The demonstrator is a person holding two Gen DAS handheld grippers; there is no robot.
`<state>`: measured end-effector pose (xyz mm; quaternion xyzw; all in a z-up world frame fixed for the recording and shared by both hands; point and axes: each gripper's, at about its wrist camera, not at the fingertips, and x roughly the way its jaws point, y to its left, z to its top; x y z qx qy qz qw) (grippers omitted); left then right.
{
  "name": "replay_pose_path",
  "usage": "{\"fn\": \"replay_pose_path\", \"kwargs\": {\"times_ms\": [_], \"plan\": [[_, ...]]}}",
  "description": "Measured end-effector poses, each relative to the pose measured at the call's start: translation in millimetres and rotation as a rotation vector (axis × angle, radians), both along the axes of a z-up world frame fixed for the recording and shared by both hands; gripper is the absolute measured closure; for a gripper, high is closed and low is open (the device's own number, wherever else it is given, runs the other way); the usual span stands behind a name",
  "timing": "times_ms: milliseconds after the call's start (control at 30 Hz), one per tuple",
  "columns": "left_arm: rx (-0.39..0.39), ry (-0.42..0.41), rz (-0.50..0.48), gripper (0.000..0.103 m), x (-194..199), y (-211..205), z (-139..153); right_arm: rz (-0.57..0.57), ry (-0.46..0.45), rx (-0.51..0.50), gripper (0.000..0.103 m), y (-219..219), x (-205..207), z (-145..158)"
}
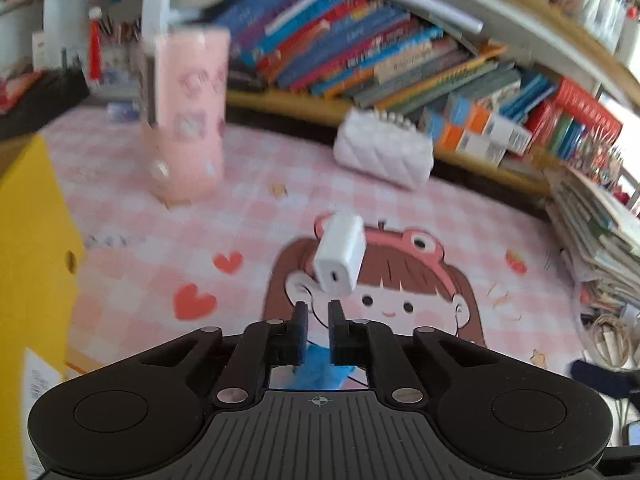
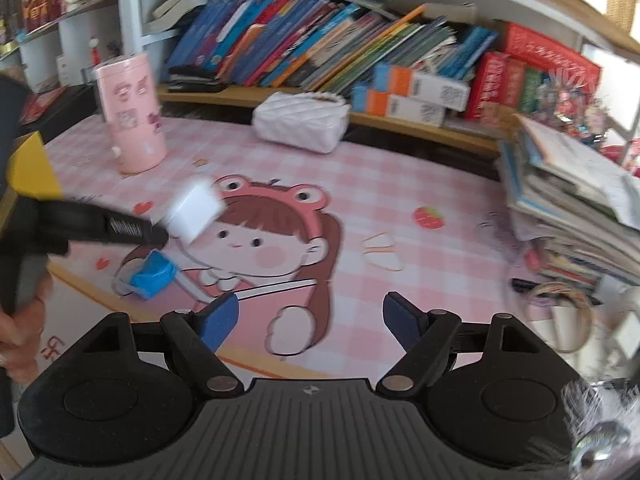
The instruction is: Organize objects
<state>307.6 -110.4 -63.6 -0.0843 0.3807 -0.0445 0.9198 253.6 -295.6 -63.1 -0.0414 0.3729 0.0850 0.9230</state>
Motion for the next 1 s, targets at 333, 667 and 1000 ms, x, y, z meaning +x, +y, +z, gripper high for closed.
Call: {"fn": "replay_pose_path", "kwargs": {"times_ms": [333,667,1000], "plan": [[0.038,-0.023,0.060,0.096,-24,26,20,0.121,0.001,0.028,0.023,38,11,-8],[0.104,-0.013,0.093,0.085,-42,33,22,0.297,-0.009,0.036,0.025,77,35,-30],[0.107,-0.011,0.085,0.078,-38,27,23,0.369,0.025,0.082,0.054,97,47,-50]]}}
